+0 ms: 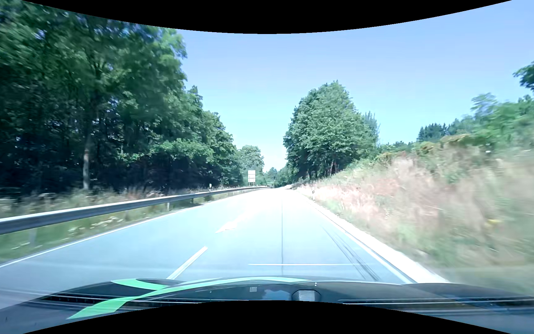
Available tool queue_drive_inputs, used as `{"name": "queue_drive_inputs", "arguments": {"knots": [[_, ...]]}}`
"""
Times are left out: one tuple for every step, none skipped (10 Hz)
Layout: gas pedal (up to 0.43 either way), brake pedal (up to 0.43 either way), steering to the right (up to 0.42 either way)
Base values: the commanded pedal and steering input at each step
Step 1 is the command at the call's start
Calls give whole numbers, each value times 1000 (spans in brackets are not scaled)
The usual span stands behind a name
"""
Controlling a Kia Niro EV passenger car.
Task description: Follow the waypoints while adhering to traffic rules and regulations
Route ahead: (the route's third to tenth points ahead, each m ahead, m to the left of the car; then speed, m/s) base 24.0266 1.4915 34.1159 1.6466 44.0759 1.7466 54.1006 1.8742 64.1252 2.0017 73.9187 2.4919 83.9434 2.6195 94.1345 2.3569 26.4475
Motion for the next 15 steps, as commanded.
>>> {"name": "queue_drive_inputs", "arguments": {"knots": [[280, 0, -2], [248, 0, -2], [248, 0, -2], [248, 0, -3], [248, 0, -3], [248, 0, -3], [248, 0, -3], [248, 0, -3], [248, 0, -4], [248, 0, -8], [248, 0, -10], [248, 0, -10], [248, 0, -10], [248, 0, -10], [248, 0, -9]]}}
